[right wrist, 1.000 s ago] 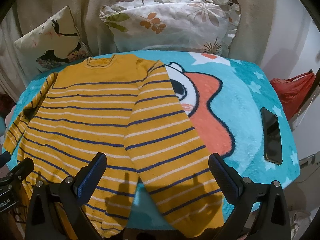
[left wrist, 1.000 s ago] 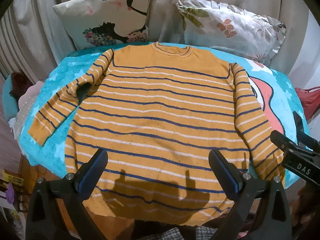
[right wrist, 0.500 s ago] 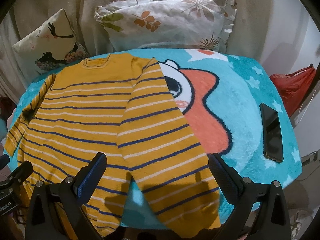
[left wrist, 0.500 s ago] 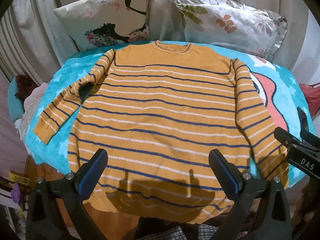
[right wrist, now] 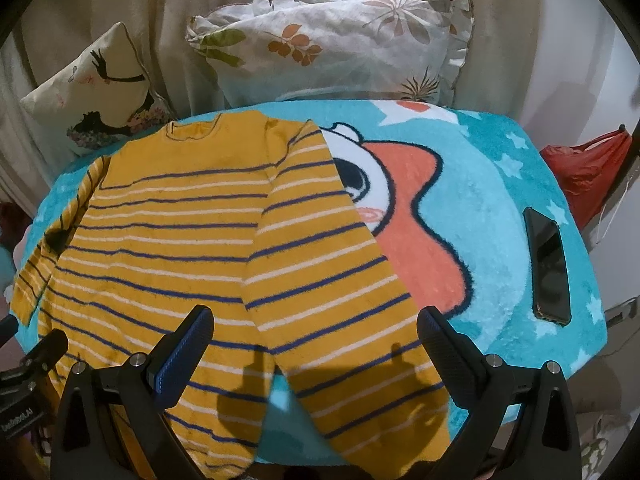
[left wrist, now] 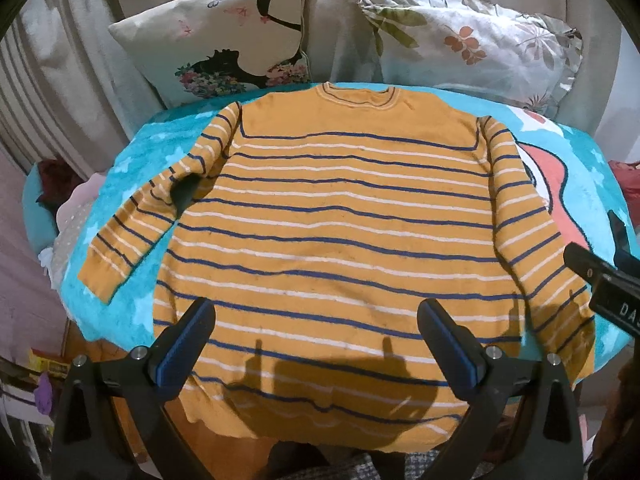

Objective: Fold small clothes

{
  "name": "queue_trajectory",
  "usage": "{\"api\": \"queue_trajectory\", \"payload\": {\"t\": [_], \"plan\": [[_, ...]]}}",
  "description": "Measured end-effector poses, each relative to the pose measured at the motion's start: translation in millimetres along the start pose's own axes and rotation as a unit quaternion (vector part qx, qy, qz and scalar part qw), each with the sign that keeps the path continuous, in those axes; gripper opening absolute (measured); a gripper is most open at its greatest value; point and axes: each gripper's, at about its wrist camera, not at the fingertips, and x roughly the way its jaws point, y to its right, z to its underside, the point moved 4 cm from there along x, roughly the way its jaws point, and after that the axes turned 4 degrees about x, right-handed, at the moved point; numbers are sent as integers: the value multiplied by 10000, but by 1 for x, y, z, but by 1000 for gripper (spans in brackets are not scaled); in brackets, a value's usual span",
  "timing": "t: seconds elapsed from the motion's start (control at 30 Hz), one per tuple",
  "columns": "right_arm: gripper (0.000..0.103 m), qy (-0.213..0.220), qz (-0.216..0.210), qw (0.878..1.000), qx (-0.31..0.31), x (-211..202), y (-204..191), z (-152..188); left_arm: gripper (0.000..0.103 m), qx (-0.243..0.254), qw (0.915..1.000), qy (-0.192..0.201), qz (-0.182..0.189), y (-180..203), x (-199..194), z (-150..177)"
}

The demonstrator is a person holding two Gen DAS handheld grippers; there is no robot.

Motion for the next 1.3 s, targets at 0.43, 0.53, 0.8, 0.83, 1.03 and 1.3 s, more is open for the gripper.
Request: {"api": "queue_trajectory", "payload": {"t": [0.43,0.53,0.8,0.83,1.03,1.3], "plan": [[103,-39,135,9998,-141,5,-97,-4,65,-332,9965,-298,703,-148,46,-9],[103,-76,178,9997,-124,9,-120,-2,65,-672,9972,-280,167,-220,68,-4],[103,-224,439,9988,3,20,-156,6,66,-1383,9855,-981,-89,-354,161,19],[103,-239,477,9986,1,20,-158,7,66,-1414,9851,-974,130,-355,165,19],[103,-232,731,9970,-51,19,-174,6,4,-1010,9875,-1003,683,-343,163,13],[103,-167,812,9965,38,21,-180,-1,4,-1320,9835,-986,-745,-430,153,-13]]}}
